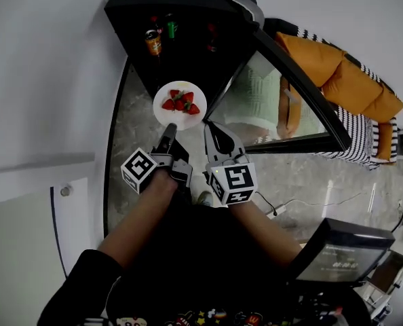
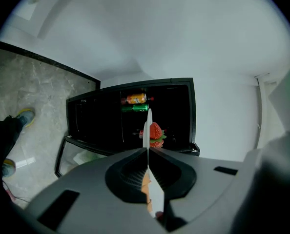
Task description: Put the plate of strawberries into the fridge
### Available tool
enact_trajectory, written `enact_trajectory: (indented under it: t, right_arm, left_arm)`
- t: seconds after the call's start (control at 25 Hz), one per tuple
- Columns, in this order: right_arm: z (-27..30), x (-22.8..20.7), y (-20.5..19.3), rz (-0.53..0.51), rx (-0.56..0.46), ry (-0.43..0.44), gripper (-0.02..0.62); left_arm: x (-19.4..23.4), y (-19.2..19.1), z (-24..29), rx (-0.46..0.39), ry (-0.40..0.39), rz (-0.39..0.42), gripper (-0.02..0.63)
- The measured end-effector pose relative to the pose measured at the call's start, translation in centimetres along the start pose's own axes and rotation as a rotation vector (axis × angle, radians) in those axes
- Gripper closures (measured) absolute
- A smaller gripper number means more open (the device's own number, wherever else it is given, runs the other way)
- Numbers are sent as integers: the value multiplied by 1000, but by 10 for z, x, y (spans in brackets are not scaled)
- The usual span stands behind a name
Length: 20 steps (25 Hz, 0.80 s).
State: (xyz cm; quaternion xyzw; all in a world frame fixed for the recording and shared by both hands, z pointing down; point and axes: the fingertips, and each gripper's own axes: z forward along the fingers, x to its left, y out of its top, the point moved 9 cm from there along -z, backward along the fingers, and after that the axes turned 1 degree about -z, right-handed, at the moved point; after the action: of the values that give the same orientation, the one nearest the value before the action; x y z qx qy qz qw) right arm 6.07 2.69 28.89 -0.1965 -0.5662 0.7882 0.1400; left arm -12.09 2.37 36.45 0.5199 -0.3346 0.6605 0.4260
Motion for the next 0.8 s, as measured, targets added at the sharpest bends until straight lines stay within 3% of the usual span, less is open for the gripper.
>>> enact_trajectory:
  t: [0.36, 0.8]
  right_arm:
    - [73, 12, 1, -26, 37, -72, 592]
    - [127, -20, -17, -24, 55, -53, 592]
  left_arm:
    - [6, 62, 53, 140, 5, 4, 594]
    - [35, 79, 110, 144, 16, 13, 594]
